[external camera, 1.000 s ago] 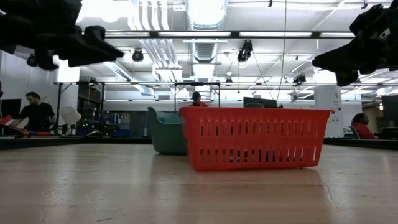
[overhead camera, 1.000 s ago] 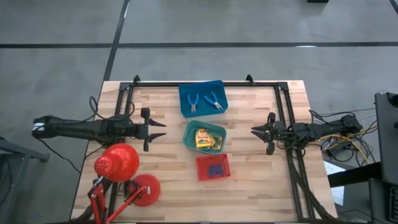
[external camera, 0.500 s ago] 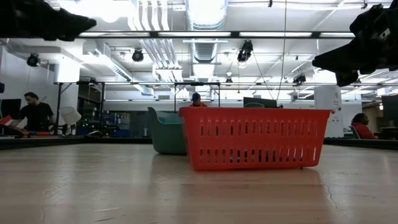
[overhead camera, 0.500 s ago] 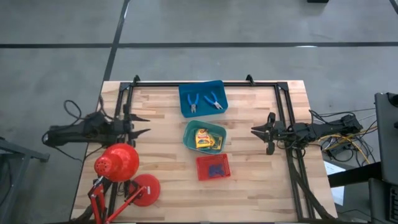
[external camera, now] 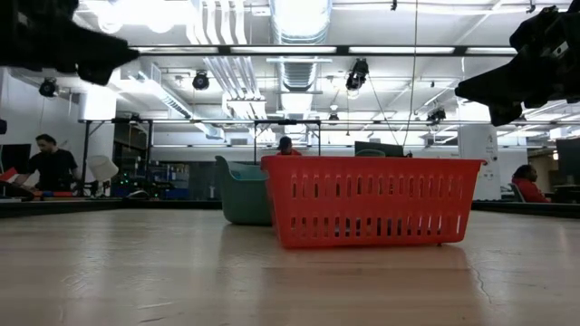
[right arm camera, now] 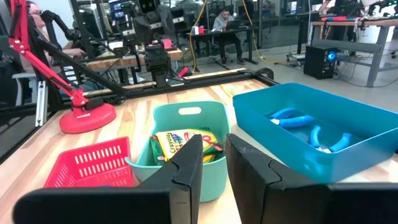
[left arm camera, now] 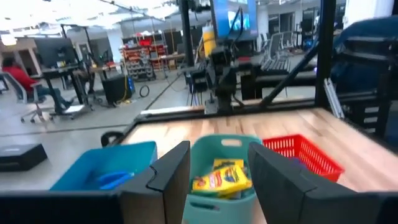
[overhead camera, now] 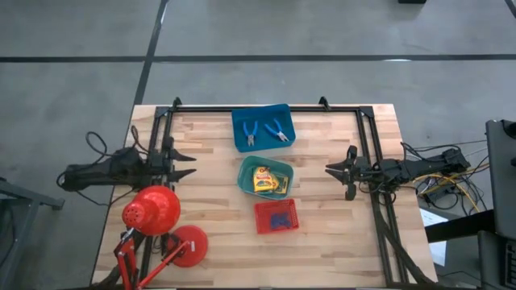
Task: Pick & Place School Supplies
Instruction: Return to Home Position
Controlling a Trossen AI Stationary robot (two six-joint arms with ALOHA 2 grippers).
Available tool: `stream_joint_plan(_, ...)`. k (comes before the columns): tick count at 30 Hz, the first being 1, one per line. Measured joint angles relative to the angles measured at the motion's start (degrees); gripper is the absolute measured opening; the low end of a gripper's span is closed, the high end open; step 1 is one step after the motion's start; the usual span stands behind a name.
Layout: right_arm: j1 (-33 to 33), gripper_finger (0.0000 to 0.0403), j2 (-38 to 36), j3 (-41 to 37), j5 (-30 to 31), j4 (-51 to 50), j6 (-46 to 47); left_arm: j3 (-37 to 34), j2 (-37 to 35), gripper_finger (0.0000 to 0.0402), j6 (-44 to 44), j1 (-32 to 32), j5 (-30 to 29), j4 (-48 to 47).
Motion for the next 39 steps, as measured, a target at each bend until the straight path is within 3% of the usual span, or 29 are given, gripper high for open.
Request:
stream_joint_plan(5,0.0,0.0068,0.0,0.0,0.0,0.0,0.0,-5.8,0.8,0.0168,-0.5,0.0,0.0,2.5)
stream_joint_plan(10,0.0,0.0068,0.0,0.0,0.0,0.0,0.0,-11.9,0.9,0.0168,-1.7,0.0,0.4,12.5)
stream_joint_plan(39,0.0,0.0068,0.0,0.0,0.0,0.0,0.0,-11.8,2.2,0.0168,-1.8,0.0,0.5,12.5)
